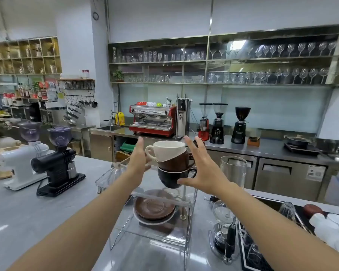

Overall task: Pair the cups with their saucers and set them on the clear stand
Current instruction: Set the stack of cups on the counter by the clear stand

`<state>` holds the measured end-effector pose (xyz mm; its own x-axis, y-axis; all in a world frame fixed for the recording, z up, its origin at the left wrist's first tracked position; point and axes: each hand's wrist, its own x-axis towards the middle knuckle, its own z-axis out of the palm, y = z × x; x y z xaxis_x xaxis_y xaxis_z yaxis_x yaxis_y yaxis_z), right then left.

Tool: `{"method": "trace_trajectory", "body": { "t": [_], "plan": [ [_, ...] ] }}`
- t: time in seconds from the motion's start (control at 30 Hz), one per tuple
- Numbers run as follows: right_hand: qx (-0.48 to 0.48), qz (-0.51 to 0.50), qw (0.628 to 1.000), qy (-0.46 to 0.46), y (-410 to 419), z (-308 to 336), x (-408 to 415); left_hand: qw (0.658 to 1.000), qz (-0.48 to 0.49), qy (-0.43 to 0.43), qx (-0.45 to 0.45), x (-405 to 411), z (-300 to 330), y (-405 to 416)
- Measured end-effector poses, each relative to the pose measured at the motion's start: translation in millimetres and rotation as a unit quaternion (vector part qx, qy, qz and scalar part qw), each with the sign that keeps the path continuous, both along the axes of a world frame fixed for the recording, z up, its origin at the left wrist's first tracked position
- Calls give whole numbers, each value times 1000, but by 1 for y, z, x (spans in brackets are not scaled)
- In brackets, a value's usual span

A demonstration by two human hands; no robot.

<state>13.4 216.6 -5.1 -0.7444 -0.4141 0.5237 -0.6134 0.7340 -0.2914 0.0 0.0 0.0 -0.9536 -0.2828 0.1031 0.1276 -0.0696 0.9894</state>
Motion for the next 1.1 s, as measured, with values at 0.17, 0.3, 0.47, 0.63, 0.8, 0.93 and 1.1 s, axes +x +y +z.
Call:
{"method": "trace_trajectory", "body": {
  "t": [0.17, 0.3, 0.47, 0.63, 0.8, 0.93, 1.1],
  "plan": [
    [-12, 1, 1000, 4, -4, -9, -11, 975, -50, -73, 203, -16, -2, 8],
    [3, -3, 1000, 13, -3, -18, -20, 963, -71, -113, 236, -25, -6, 11],
    [13, 4, 1000, 17, -4, -20, -25, 948, -111, -139, 266, -35, -11, 8],
    [-10, 22, 1000, 1, -6, -22, -28, 926, -167, -143, 307, -30, -8, 16],
    [-39, 30, 999, -1, -8, -24, -30, 915, -200, -141, 322, -28, -6, 16],
    [-56, 29, 998, -5, -9, -25, -29, 918, -190, -134, 321, -31, -9, 16],
    [-56, 34, 998, -3, -9, -24, -29, 920, -191, -123, 319, -33, -10, 14]
  ]
}}
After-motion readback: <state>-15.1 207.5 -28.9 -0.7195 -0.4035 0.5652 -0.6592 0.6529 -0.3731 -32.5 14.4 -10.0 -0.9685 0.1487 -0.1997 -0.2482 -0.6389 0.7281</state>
